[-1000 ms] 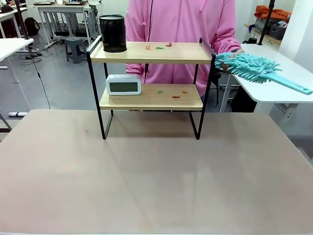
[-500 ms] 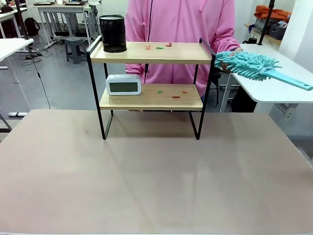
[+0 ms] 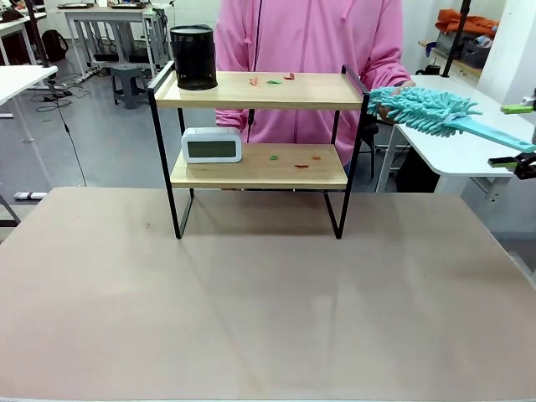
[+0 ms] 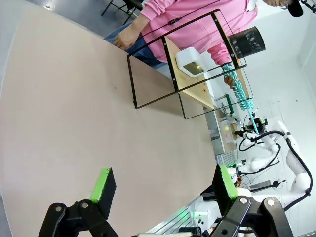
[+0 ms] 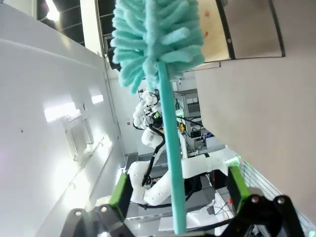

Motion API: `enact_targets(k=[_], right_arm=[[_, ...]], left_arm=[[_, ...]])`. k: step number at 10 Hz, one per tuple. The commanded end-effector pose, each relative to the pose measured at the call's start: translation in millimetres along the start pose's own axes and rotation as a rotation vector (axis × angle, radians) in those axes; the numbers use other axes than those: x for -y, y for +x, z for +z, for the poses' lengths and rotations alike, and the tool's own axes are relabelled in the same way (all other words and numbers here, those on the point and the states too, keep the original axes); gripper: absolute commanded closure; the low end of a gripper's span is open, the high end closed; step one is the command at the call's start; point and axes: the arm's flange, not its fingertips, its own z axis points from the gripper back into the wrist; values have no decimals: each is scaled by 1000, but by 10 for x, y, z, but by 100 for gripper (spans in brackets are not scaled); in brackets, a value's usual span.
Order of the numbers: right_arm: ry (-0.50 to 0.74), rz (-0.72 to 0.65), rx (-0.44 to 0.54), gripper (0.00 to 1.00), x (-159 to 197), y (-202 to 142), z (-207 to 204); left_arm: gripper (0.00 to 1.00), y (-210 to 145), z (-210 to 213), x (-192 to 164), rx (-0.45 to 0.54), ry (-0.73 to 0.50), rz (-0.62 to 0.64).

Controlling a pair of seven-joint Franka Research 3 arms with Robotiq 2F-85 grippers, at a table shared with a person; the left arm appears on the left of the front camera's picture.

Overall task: Clean the shelf.
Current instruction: Pick up the Duster from the human.

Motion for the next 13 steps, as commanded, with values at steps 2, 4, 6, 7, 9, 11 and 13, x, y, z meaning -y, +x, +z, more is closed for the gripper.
enact_targets(k=[2, 4, 6, 7, 9, 11, 13], right_arm=[[78, -32, 55, 0, -164, 151, -70], [69, -42, 63, 0, -141, 190, -118], [41, -45, 75, 0, -102, 201, -135], [44, -44, 79, 0, -102, 204, -129], [14, -43, 109, 55, -100, 216, -132], [27, -42, 106, 100, -103, 220, -131], [25, -52, 106, 100, -89, 234, -133]], left_arm=[[0, 14, -3, 5, 11, -18, -23], [0, 14, -3, 5, 11, -18, -23], [0, 14, -3, 5, 11, -18, -23], [0, 14, -3, 5, 11, -18, -23], [0, 14, -3, 5, 11, -18, -23], [0, 14, -3, 5, 11, -18, -23], [0, 14, -3, 5, 11, -18, -23]])
